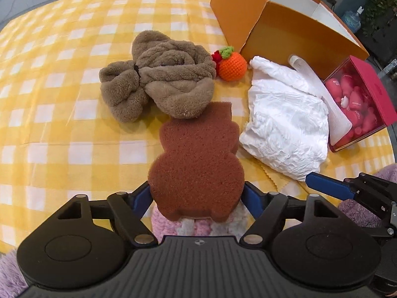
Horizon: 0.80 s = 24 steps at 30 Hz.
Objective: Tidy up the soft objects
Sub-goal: 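Move the left gripper to the brown bear-shaped sponge and grasp it, then lift the sponge with the left gripper while the right gripper grasps the pink-white crocheted item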
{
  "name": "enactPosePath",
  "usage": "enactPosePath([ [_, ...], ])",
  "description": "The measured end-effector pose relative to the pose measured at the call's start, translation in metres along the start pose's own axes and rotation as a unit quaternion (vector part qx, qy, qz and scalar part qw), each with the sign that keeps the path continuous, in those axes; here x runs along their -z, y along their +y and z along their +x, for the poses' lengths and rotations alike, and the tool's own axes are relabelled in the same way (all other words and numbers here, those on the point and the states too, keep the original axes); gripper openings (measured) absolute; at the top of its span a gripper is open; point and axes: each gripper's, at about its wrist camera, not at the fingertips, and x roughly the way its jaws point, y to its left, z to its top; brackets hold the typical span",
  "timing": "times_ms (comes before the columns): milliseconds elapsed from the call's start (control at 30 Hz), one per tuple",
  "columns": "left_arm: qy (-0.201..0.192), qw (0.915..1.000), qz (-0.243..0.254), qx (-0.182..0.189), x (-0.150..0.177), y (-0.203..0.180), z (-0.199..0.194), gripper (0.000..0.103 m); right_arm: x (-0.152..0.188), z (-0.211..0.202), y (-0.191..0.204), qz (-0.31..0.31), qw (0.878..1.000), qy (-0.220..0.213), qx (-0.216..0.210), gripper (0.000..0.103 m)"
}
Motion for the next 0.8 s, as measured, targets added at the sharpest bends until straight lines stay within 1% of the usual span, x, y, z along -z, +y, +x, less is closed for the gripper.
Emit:
enactPosePath([
  [133, -0.035, 0.9993, -0.008, -0.008, 0.006, -0.004, -0.019, 0.083, -0.001, -0.006, 0.002, -0.005, 1.0, -0.014, -0.012, 0.047],
  [233, -0.057, 0.9978, -0.034, 0.009, 0.014, 0.002, -0.04, 0.083, -0.002, -0.008, 0.009, -0.016, 0.999, -0.018, -0.031, 0.055],
  [300, -0.068, 0.9963, -0.053, 0.006, 0.019, 0.007, -0.052, 0.083, -0.002, -0.005, 0.016, -0.029, 0.999, -0.011, -0.041, 0.065],
  [433, -0.085, 0.9937, -0.072, 0.006, 0.024, 0.017, -0.069, 0.083, -0.002, 0.009, 0.028, -0.043, 0.997, 0.014, -0.07, 0.07],
  [500, -0.086, 0.9937, -0.071, 0.004, 0.026, 0.019, -0.073, 0.083, -0.004, 0.018, 0.035, -0.054, 0.995, 0.024, -0.079, 0.076],
  [600, -0.086, 0.9936, -0.072, 0.008, 0.029, 0.021, -0.075, 0.083, -0.006, 0.032, 0.044, -0.072, 0.994, 0.037, -0.079, 0.077],
  [733, -0.108, 0.9909, -0.078, 0.02, 0.035, 0.023, -0.087, 0.083, -0.005, 0.05, 0.047, -0.068, 0.993, 0.053, -0.079, 0.076],
  [800, -0.119, 0.9897, -0.076, 0.024, 0.037, 0.022, -0.092, 0.083, -0.002, 0.056, 0.046, -0.068, 0.994, 0.053, -0.072, 0.069],
])
